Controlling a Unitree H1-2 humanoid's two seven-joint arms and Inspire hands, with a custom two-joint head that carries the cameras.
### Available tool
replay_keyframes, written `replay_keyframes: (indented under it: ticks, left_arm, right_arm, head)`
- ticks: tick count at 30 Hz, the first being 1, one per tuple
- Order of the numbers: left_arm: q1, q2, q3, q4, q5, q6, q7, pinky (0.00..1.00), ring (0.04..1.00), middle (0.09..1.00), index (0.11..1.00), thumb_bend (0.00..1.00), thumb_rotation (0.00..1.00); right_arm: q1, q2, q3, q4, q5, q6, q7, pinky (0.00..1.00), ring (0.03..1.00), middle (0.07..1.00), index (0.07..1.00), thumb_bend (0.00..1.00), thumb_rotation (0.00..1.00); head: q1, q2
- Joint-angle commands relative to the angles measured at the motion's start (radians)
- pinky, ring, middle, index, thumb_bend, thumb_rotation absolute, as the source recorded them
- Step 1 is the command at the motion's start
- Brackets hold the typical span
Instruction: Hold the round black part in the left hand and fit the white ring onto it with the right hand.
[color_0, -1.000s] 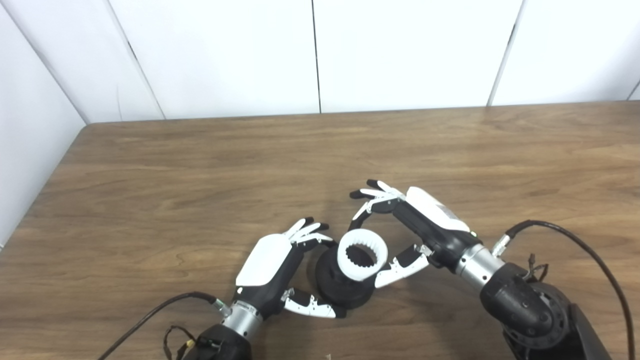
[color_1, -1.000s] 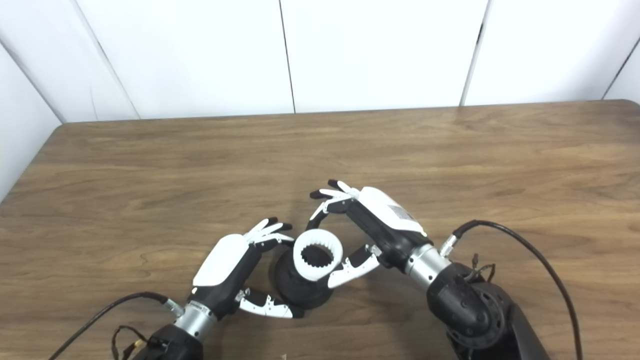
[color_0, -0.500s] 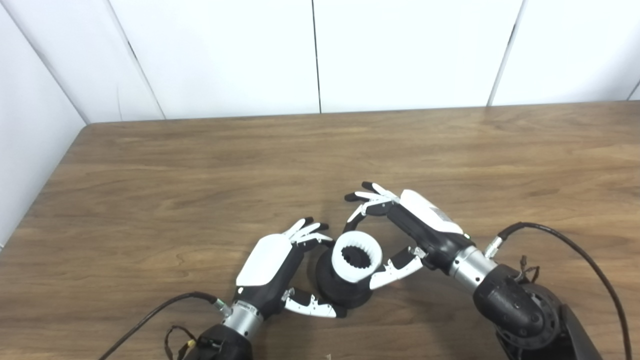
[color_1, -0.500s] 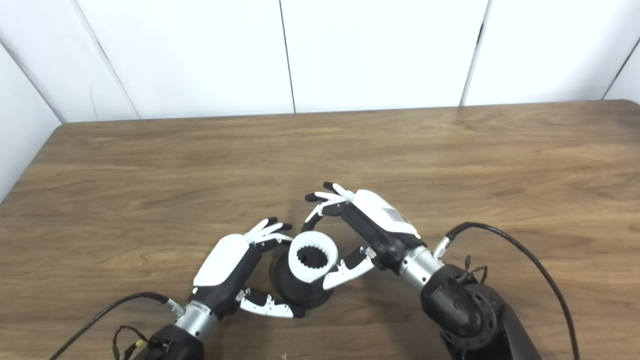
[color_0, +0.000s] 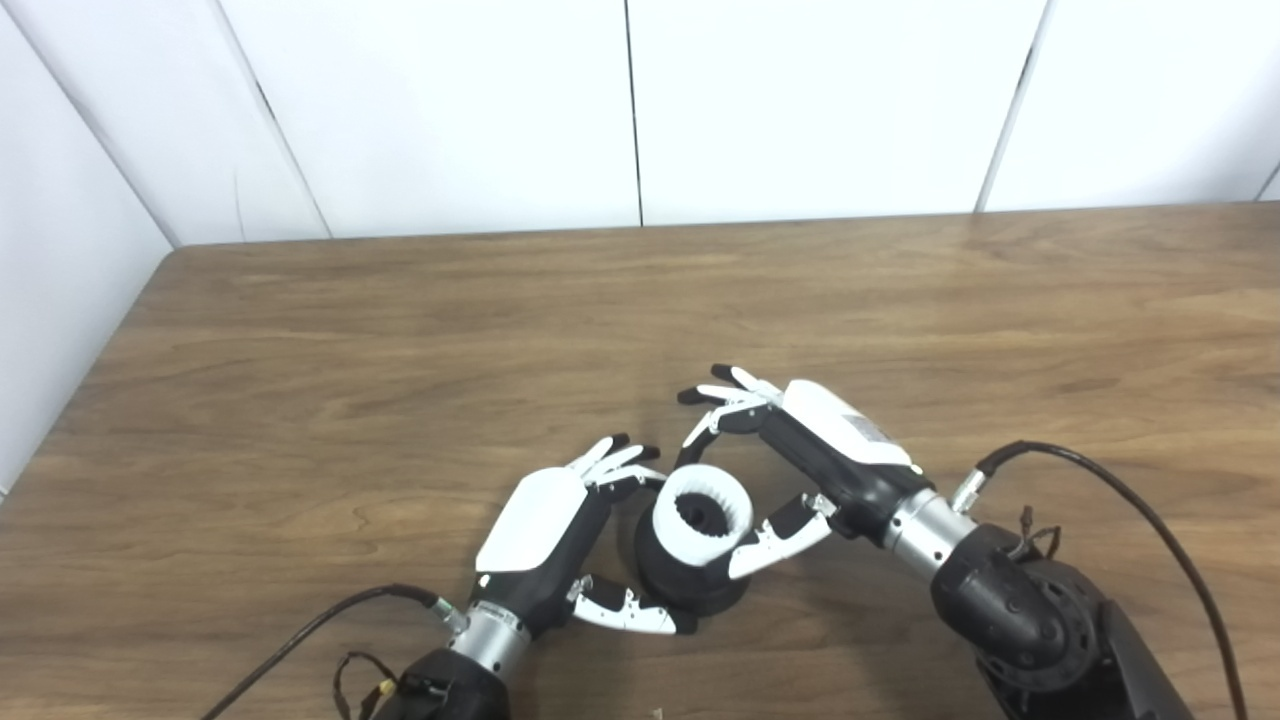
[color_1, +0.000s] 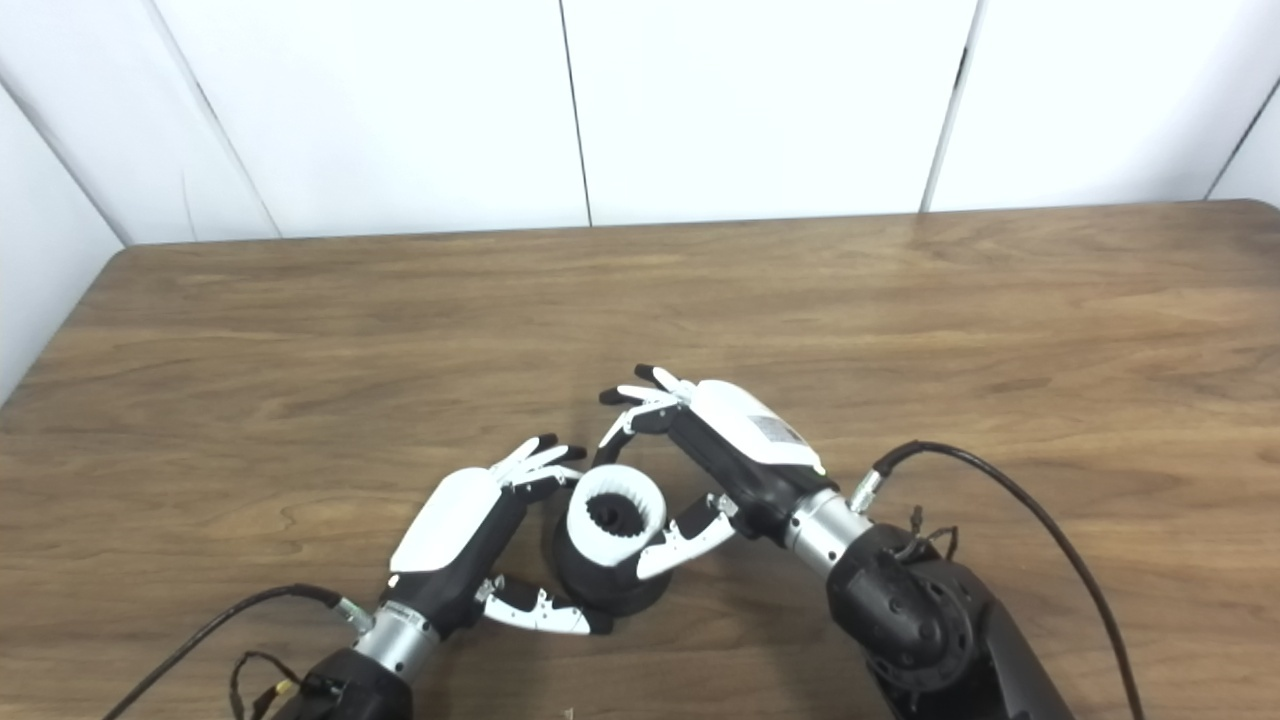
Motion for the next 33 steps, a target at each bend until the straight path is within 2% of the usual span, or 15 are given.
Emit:
replay_keyframes:
  ticks: [1,20,21,23,27,33]
  left_arm:
    - [-0.009,0.002,-0.011,0.024,0.034,0.018,-0.015,0.94,0.976,0.902,0.667,0.85,0.22]
    - [-0.010,-0.010,-0.010,0.021,0.036,0.025,-0.009,0.88,0.968,0.900,0.667,0.85,0.21]
    - [-0.011,-0.010,-0.010,0.021,0.037,0.025,-0.009,0.88,0.968,0.900,0.667,0.85,0.21]
    - [-0.010,-0.010,-0.010,0.021,0.036,0.021,-0.006,0.89,0.968,0.899,0.668,0.85,0.21]
    - [-0.008,-0.011,-0.007,0.021,0.026,0.023,-0.009,0.89,0.967,0.897,0.682,0.87,0.24]
    - [-0.008,-0.013,-0.003,0.019,0.024,0.026,-0.007,0.91,0.965,0.896,0.722,0.92,0.27]
  right_arm:
    - [-0.039,0.007,0.003,-0.008,-0.007,-0.029,0.000,1.00,1.000,0.895,0.491,0.52,0.16]
    - [-0.045,-0.014,0.031,0.012,-0.027,-0.051,0.025,1.00,1.000,0.886,0.493,0.52,0.16]
    - [-0.046,-0.015,0.030,0.013,-0.027,-0.051,0.027,1.00,1.000,0.887,0.554,0.71,0.24]
    - [-0.050,-0.024,0.031,0.018,-0.028,-0.043,0.041,1.00,1.000,0.894,0.647,0.90,0.33]
    - [-0.054,-0.031,0.025,0.023,-0.024,-0.028,0.060,1.00,1.000,0.901,0.688,0.98,0.37]
    - [-0.057,-0.039,0.011,0.024,-0.021,-0.014,0.084,0.99,1.000,0.907,0.694,1.00,0.40]
  head:
    - [0.001,0.002]
    - [0.011,0.010]
    - [0.010,0.011]
    - [0.012,0.010]
    - [0.014,0.010]
    - [0.021,0.010]
